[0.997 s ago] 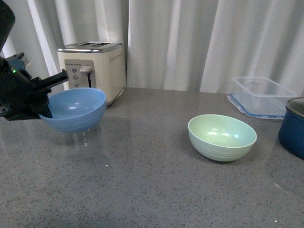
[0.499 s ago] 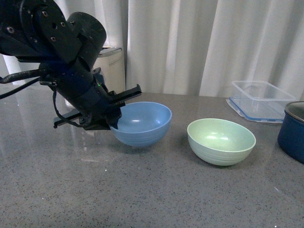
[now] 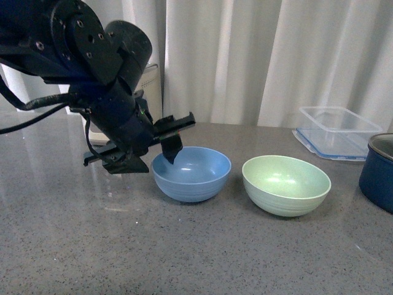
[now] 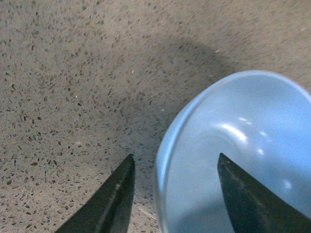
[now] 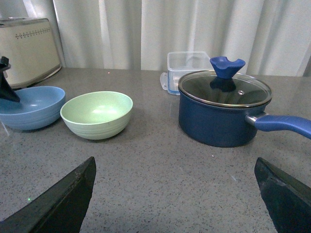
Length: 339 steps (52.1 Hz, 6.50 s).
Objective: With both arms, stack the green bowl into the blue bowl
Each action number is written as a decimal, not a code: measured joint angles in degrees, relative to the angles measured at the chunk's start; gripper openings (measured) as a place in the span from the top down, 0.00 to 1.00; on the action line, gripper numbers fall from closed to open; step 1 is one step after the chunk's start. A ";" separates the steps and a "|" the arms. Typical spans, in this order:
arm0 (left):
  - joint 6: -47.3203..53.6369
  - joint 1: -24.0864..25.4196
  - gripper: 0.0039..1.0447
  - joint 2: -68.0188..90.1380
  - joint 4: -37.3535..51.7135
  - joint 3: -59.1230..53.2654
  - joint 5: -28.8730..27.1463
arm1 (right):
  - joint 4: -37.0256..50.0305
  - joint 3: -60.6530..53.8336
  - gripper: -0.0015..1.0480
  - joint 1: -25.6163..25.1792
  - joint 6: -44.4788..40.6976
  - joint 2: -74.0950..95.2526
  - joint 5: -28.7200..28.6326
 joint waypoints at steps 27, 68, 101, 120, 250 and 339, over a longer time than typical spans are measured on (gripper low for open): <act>22.91 4.04 0.34 -34.45 49.81 -39.23 -11.26 | 0.00 0.00 0.10 0.00 0.00 0.00 0.00; 26.14 15.34 0.97 -63.08 62.90 -84.70 0.15 | 0.00 0.00 0.10 0.00 0.00 0.00 0.02; 26.14 16.04 0.97 -81.72 54.14 -94.18 0.22 | 0.00 0.00 0.10 0.00 0.00 0.00 0.02; 26.16 16.04 0.97 -94.29 43.25 -94.20 0.35 | 0.00 0.00 0.10 0.00 0.00 0.00 0.02; 26.29 16.04 0.06 -117.22 19.74 -94.20 0.35 | -0.26 66.18 0.11 5.31 24.81 108.21 0.96; 26.29 16.04 0.06 -117.22 19.74 -94.20 0.35 | -10.36 93.11 0.99 23.02 16.70 118.18 6.88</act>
